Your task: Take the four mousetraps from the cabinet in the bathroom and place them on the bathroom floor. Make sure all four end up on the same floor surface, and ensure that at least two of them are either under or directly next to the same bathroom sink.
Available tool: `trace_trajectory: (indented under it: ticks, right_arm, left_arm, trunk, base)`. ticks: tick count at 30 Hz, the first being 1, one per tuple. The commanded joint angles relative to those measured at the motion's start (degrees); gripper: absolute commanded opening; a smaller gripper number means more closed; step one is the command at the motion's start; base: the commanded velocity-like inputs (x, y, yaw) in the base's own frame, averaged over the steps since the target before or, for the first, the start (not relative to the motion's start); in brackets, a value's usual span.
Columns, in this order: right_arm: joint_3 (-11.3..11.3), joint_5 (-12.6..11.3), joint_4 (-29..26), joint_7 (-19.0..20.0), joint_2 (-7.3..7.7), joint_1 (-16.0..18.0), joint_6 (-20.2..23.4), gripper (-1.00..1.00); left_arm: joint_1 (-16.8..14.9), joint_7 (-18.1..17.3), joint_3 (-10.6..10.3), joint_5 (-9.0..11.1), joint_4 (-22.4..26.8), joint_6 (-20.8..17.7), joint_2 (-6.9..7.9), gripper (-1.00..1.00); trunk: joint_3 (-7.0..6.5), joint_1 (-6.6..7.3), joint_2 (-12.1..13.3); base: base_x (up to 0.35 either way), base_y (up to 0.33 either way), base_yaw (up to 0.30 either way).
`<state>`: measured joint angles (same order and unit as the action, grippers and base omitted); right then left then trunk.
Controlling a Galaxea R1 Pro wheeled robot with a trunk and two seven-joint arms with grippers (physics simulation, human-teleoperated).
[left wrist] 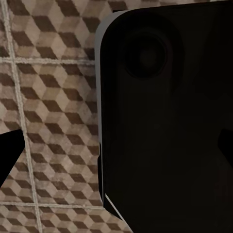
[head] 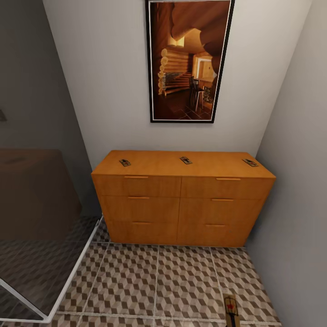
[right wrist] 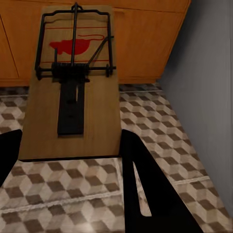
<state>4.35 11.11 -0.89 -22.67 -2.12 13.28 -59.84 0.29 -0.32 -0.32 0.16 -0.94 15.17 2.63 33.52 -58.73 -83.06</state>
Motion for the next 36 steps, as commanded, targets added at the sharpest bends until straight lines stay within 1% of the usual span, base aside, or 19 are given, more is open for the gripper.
trace_trajectory:
  ticks: [1, 3, 7, 36]
  right_arm:
    - [0.48, 0.41, 0.02, -0.52, -0.42, -0.02, -0.16, -1.0]
    - [0.48, 0.41, 0.01, -0.97, -0.89, -0.06, -0.16, -1.0]
    - [0.48, 0.41, 0.01, -1.3, -1.22, -0.09, -0.16, -1.0]
    - [0.57, 0.41, -0.06, -1.24, -1.05, -0.1, -0.16, -1.0]
  left_arm:
    - [-0.03, -0.03, -0.03, 0.02, -0.1, 0.3, 0.01, 1.0]
    - [-0.03, -0.03, -0.03, 0.02, -0.1, 0.3, 0.01, 1.0]
    - [-0.03, -0.03, -0.03, 0.02, -0.11, 0.3, 0.01, 1.0]
    - [-0.03, 0.0, 0.0, -0.34, -0.14, 0.3, -0.07, 1.0]
  trunk:
    - [0.04, 0.0, -0.02]
    - [0.04, 0.0, -0.02]
    - [0.04, 0.0, -0.02]
    - [0.04, 0.0, -0.02]
  base:
    - [0.0, 0.0, 0.0]
    - [0.0, 0.0, 0.0]
    - [0.0, 0.0, 0.0]
    - [0.0, 0.0, 0.0]
